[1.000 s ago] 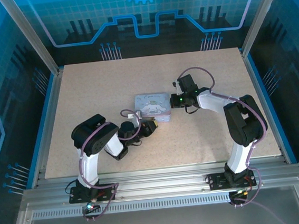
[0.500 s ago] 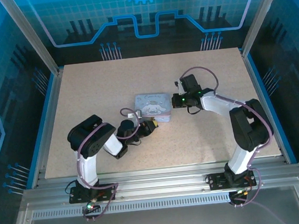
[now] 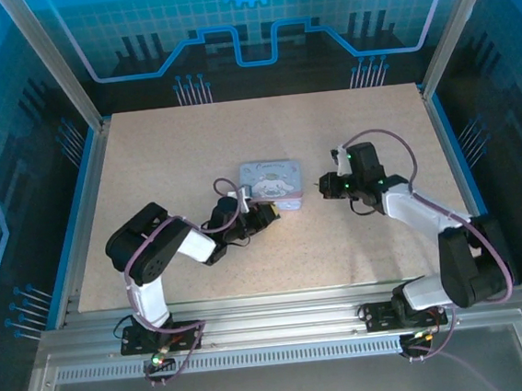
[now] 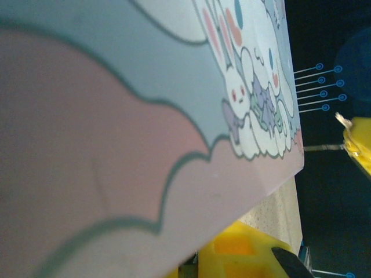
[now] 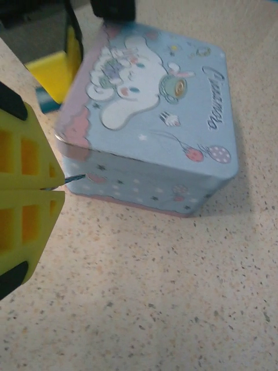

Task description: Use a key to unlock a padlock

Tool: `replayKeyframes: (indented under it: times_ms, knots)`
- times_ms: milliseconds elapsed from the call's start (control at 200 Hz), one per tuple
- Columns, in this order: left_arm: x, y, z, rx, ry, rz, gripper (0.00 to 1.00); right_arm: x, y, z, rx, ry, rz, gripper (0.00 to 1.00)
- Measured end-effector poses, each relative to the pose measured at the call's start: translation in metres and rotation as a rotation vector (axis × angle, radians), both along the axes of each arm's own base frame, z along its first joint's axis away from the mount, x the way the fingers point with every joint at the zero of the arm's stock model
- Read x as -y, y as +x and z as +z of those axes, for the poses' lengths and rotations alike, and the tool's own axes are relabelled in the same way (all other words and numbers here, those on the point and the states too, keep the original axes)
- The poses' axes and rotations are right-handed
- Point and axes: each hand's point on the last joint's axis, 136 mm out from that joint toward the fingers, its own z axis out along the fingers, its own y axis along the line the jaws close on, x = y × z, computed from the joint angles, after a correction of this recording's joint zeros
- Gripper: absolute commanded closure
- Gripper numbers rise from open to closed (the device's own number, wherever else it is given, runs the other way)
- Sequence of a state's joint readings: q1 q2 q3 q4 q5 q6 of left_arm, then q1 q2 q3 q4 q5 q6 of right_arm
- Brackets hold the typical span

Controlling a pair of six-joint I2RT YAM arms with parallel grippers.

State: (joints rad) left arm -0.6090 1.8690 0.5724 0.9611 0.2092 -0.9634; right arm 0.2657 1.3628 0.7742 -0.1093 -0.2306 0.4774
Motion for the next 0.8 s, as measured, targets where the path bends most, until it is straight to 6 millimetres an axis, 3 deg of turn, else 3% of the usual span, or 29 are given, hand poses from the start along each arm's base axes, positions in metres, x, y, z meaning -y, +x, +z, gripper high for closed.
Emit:
replayKeyframes:
  times_ms: [290,535,800]
  knots:
    - [0.018,0.007,0.012,-0.036,-0.037,0.001,1.00,-0.007,-0.030,0.018,0.064,0.186,0.024,1.00]
    - [0.026,0.013,0.024,-0.050,-0.083,0.013,1.00,-0.011,-0.045,0.003,0.037,0.315,-0.008,1.00]
    - [0.030,0.017,0.031,-0.055,-0.108,0.020,0.99,-0.021,-0.048,-0.006,0.021,0.401,-0.044,1.00]
